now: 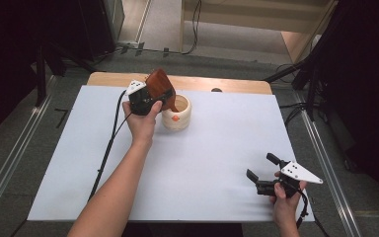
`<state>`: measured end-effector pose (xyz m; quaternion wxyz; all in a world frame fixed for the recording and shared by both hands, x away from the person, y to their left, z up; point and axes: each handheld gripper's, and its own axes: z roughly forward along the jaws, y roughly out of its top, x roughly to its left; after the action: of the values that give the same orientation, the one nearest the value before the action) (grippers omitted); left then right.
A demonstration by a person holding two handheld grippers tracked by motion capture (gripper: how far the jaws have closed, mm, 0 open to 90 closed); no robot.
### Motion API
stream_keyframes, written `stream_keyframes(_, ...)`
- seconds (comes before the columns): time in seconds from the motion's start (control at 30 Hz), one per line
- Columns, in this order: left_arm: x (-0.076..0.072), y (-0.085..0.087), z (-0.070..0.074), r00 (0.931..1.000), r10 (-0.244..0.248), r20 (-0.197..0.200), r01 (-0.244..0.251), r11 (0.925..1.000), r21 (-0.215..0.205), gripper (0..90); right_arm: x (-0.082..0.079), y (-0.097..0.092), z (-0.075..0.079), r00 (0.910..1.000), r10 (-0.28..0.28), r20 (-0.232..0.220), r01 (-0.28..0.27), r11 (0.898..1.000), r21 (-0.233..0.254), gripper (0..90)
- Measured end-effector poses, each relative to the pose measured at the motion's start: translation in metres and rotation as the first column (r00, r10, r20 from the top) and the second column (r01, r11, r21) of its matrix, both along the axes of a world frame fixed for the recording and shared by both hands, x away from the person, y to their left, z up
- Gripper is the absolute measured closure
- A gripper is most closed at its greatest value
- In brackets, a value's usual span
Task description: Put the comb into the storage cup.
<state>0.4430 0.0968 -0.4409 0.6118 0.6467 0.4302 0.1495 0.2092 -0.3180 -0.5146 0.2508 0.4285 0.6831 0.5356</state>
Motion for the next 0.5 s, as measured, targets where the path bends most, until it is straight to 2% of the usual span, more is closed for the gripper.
stream_keyframes(0.13, 0.0003, -0.0005, -0.0005, 1.0, 0.005, -0.006, -0.005, 1.0, -0.003, 53.4, 0.0, -0.0001, 0.0, 1.0, 0.0, 0.0, 0.0, 1.0, -0.001, 0.0)
stream_keyframes(0.27, -0.0005, -0.0029, -0.0001, 0.9999, 0.014, 0.001, -0.014, 0.9998, 0.013, 51.4, 0.0002, -0.0001, -0.0001, 1.0, 0.001, 0.001, -0.001, 1.0, -0.001, 0.0)
stream_keyframes(0.5, 0.0035, 0.0025, -0.0017, 0.9992, 0.021, -0.033, -0.022, 0.9998, -0.003, 46.5, 0.0002, 0.0002, 0.0, 1.0, 0.0, -0.001, 0.0, 1.0, -0.001, 0.0)
